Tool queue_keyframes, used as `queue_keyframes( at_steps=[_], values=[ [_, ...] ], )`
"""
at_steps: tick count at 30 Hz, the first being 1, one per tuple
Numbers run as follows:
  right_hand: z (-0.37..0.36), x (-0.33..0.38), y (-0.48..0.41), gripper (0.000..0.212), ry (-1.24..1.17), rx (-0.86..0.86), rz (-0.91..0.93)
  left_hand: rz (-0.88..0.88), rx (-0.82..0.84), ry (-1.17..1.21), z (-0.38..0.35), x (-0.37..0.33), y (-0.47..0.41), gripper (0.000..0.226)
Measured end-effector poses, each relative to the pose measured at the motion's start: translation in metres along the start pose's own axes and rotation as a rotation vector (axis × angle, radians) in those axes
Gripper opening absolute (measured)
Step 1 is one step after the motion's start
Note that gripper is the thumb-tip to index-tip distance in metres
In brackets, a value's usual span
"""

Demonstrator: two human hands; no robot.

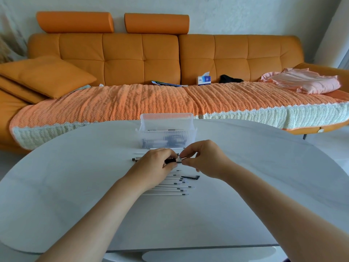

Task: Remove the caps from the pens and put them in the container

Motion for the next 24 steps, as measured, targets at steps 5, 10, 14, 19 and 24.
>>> queue_keyframes(
  at_steps=[5,10,14,19,24],
  values=[
    [-0.005,0.001,0.001,0.004,0.051,-0.017,0.04,0.048,0.008,0.012,0.003,0.001,0.001,0.008],
    [-0.011,-0.001,0.002,0.007,0.116,0.033,0.067,0.029,-0.017,-0.039,0.008,0.0,0.004,0.003],
    [-0.009,0.001,0.003,0.009,0.2,0.083,0.117,0.027,-0.042,-0.09,0.01,0.0,0.005,0.009],
    [-0.006,0.002,0.003,0.017,0.27,0.176,0.099,0.029,-0.022,-0.067,0.01,0.0,0.004,0.01],
    [-0.001,0.003,0.004,0.019,0.335,0.189,0.108,0.009,-0.025,-0.103,0.011,-0.002,0.004,0.01]
  ],
)
Point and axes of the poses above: each hand's wrist, its own y-axis away from the middle knuckle, its own z-axis out of the back of the hand, x = y × z, the point moved 2 cm from there along -y, towards the middle knuckle, and after that the axes turned 14 degrees about z, right-handed, at the moved point
